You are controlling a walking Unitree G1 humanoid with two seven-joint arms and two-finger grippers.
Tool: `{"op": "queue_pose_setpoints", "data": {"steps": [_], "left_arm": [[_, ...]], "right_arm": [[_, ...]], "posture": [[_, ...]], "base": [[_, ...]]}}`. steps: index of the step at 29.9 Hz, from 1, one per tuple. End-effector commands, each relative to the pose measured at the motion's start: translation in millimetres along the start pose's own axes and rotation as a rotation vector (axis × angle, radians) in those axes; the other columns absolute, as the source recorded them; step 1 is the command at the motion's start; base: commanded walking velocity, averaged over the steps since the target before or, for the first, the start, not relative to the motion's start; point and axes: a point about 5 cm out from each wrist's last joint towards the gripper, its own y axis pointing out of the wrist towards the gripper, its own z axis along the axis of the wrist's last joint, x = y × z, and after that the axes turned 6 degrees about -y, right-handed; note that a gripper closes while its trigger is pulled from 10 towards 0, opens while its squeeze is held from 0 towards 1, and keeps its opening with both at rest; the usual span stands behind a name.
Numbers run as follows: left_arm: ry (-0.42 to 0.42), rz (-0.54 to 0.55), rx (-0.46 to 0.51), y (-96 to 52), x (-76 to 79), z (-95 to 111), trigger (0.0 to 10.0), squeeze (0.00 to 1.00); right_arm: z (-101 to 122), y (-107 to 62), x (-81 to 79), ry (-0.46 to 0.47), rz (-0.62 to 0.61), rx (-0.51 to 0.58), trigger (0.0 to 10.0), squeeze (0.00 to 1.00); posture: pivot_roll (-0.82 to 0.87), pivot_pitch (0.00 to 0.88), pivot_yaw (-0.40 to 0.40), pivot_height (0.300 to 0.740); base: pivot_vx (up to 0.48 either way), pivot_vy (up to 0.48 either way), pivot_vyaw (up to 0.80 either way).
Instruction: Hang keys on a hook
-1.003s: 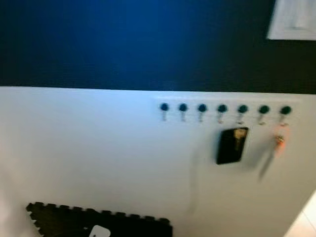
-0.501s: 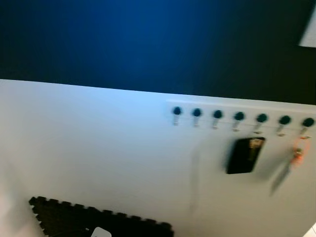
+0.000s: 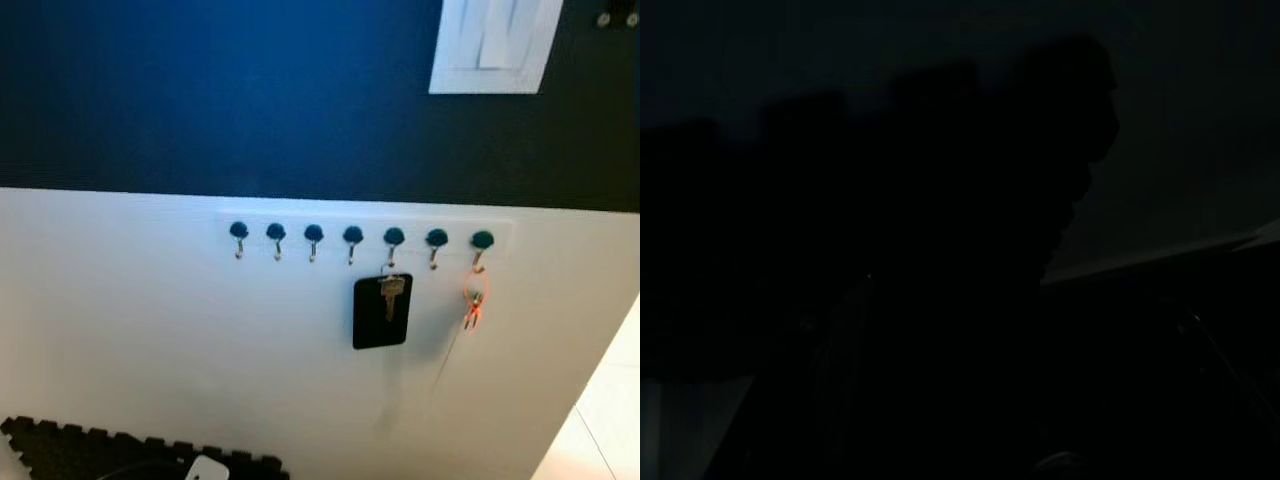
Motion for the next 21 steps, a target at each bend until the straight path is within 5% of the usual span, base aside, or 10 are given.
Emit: {"op": "queue_pose_setpoints", "data": {"steps": [1,9,15,21], "left_arm": [[0.011,0.014,-0.017,-2.5,-4.6,-3.3,10.0,0.0],[0.024,0.051,-0.09,-1.3,-9.5,-7.4,10.0,0.0],[0.022,0.044,-0.083,-1.4,-9.0,-7.0,10.0,0.0],[0.039,0.041,-0.075,-1.3,-8.9,-6.0,10.0,0.0]], "right_arm": [[3.2,1.1,-1.5,0.016,0.0,0.01,10.0,0.0],[0.9,0.5,-1.6,0.019,-0.004,0.002,10.0,0.0],[-1.4,-0.1,-2.8,0.02,-0.004,-0.003,10.0,0.0],[-1.3,0.0,-3.8,0.029,-0.003,-0.004,10.0,0.0]], "posture": [[0.06,0.0,0.025,0.74],[0.06,0.0,0.029,0.74],[0.07,0.0,0.032,0.74],[0.06,0.0,0.036,0.74]], "base": [[0.0,0.0,0.0],[0.0,0.0,0.0],[0.0,0.48,0.0],[0.0,0.0,0.0]]}}
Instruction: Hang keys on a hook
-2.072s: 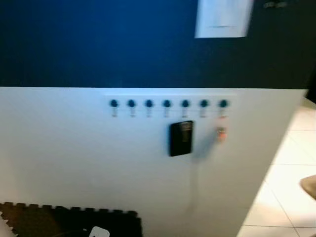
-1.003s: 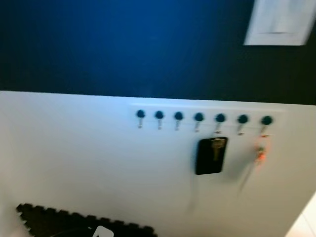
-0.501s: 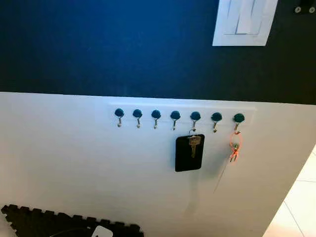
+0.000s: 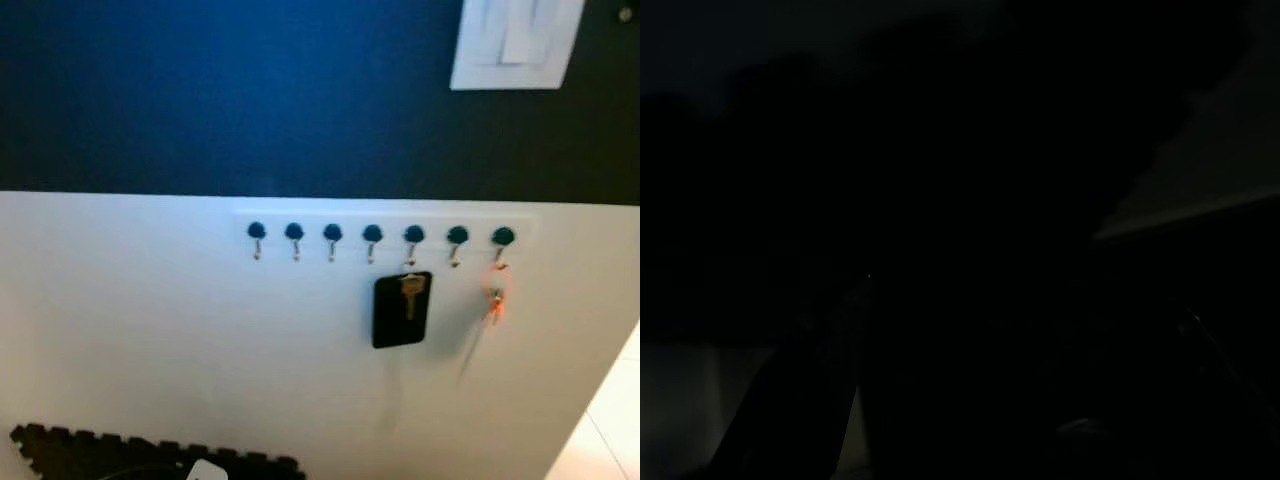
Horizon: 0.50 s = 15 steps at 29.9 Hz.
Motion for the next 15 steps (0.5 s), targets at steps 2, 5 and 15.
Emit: {"op": "queue_pose_setpoints", "data": {"steps": [2,5,15], "left_arm": [[0.016,0.007,-0.015,-2.6,-4.6,-3.3,10.0,0.0],[0.019,0.005,-0.018,-2.3,-4.6,-3.0,10.0,0.0],[0.024,-0.008,-0.008,-1.4,-4.2,-0.7,10.0,0.0]], "right_arm": [[0.8,0.6,-4.2,0.023,0.004,0.003,10.0,0.0],[1.0,0.7,-4.5,0.026,0.005,0.005,10.0,0.0],[0.3,-0.4,-4.6,0.095,0.024,0.027,10.0,0.0]], "posture": [[0.06,0.0,0.037,0.74],[0.06,0.0,0.04,0.74],[0.06,0.0,0.046,0.74]], "base": [[0.0,0.0,0.0],[0.0,0.0,0.0],[0.0,0.0,0.0]]}}
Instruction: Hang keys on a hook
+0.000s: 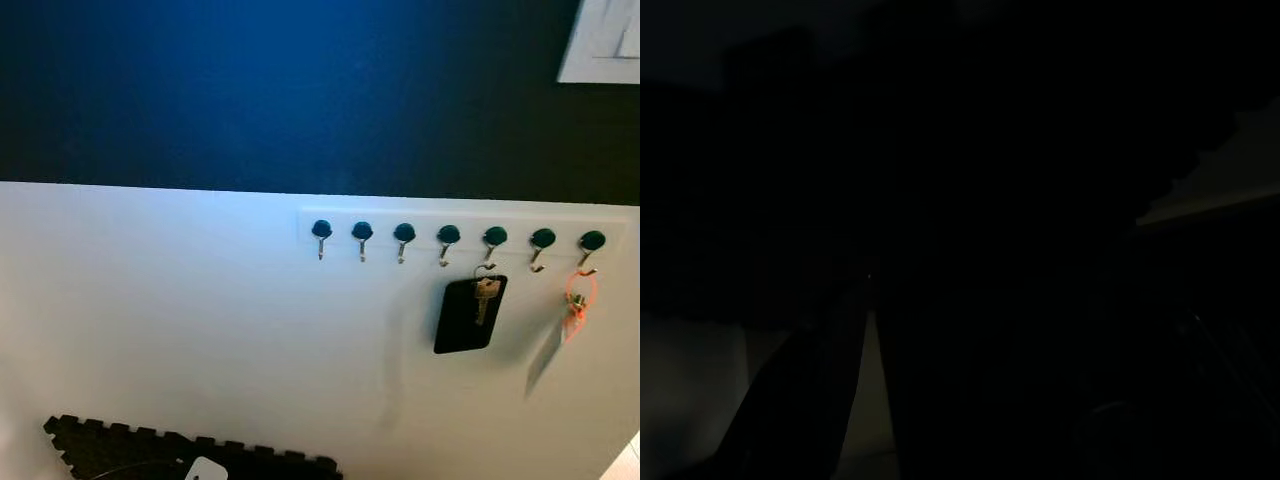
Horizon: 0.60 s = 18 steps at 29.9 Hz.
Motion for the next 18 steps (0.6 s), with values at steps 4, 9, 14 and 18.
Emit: {"op": "queue_pose_setpoints", "data": {"steps": [4,9,14,18], "left_arm": [[0.015,-0.005,-0.007,-1.0,-2.7,-0.8,10.0,0.0],[0.006,0.001,-0.025,-1.9,-2.2,-4.8,10.0,0.0],[-0.132,0.086,-0.005,-1.8,-7.7,-4.3,10.0,0.0],[-0.185,0.114,0.0,-2.0,-7.8,-5.5,10.0,0.0]], "right_arm": [[-1.1,-1.1,1.9,0.033,-0.013,0.01,10.0,0.0],[-2.9,-2.5,6.5,0.049,-0.024,0.012,10.0,0.0],[-2.0,-3.2,11.6,0.022,-0.023,0.017,10.0,0.0],[2.3,-2.6,16.0,0.001,-0.018,0.024,10.0,0.0]], "posture": [[0.05,0.0,0.052,0.74],[0.04,0.0,0.055,0.74],[0.03,0.0,0.037,0.74],[0.04,0.0,0.022,0.74]], "base": [[0.0,0.0,0.0],[0.0,0.0,0.0],[0.0,0.0,0.0],[0.0,0.0,0.0]]}}
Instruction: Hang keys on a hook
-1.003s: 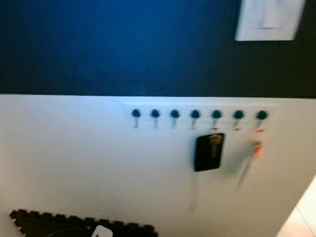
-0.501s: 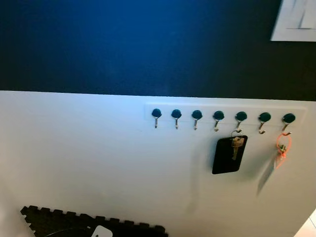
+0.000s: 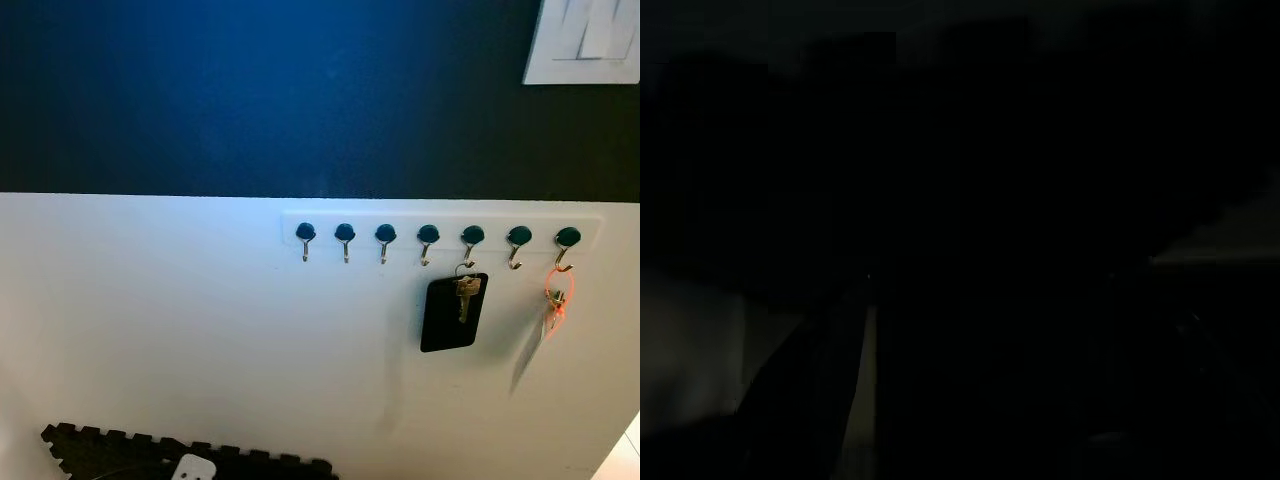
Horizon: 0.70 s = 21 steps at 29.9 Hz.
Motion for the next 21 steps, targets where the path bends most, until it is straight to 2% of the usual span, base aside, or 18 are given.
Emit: {"op": "queue_pose_setpoints", "data": {"steps": [1,6,13,21], "left_arm": [[-0.034,0.011,-0.015,-0.9,2.4,-5.1,10.0,0.0],[-0.044,0.008,-0.011,-1.7,4.6,-7.0,10.0,0.0],[-0.063,0.007,0.002,-2.8,15.8,-12.2,10.0,0.0],[-0.049,-0.016,0.013,-3.2,23.8,-13.7,10.0,0.0]], "right_arm": [[6.2,1.3,1.8,-0.013,0.006,0.021,10.0,0.0],[10.3,2.3,5.5,-0.038,-0.004,0.021,10.0,0.0],[23.6,5.4,11.6,-0.156,0.007,0.032,10.0,0.0],[30.3,7.1,13.9,-0.175,0.01,0.036,10.0,0.0]], "posture": [[0.04,0.0,0.014,0.74],[0.04,0.0,0.005,0.74],[0.05,0.0,-0.064,0.74],[0.05,0.0,-0.073,0.74]], "base": [[0.0,0.0,0.0],[0.0,0.0,0.0],[0.0,0.0,0.0],[0.0,0.0,0.0]]}}
